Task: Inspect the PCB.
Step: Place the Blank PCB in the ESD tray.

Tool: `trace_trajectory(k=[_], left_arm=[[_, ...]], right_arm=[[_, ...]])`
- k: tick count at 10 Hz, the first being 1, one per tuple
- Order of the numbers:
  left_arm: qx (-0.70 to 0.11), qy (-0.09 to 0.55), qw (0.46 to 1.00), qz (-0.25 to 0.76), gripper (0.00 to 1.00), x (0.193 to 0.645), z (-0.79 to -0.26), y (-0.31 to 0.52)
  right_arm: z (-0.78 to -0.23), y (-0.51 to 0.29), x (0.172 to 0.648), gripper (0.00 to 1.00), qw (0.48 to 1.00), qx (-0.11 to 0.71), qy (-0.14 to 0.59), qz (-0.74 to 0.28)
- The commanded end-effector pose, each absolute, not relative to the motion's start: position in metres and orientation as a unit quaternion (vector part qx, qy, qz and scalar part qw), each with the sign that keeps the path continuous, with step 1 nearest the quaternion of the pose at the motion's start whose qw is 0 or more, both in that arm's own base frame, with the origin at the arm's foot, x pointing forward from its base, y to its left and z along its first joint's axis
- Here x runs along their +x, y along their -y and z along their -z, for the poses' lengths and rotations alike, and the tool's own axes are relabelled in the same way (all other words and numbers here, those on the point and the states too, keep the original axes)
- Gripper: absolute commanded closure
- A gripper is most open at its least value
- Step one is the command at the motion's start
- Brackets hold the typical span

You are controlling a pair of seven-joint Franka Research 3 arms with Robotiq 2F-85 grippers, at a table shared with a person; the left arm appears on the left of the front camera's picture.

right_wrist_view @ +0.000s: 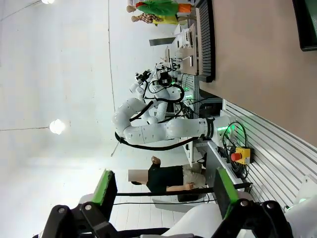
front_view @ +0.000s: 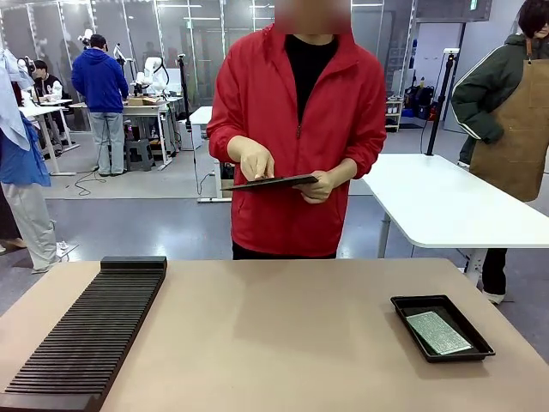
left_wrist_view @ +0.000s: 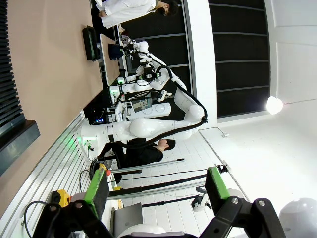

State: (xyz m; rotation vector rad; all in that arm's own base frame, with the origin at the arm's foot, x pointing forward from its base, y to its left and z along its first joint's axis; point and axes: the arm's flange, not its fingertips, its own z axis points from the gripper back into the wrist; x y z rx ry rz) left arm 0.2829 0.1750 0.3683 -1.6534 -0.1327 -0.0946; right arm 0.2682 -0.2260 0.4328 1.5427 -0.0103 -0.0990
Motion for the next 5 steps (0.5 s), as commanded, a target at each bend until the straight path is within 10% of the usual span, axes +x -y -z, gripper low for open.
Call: trace_trajectory(k=[1, 5], left_arm=[[-0.734, 0.061, 0.675, 0.043, 0.00, 0.2825, -0.3694, -0.1758], [-0.734, 0.061, 0.675, 0.043, 0.00, 0.2825, -0.3694, -0.1758]], right_arm=[[-0.4363, 0.2260, 0.2665, 0.00, 0.717, 0.696, 0.005, 0.046], [-0.4363, 0.2260, 0.2665, 0.00, 0.717, 0.696, 0.005, 0.046]])
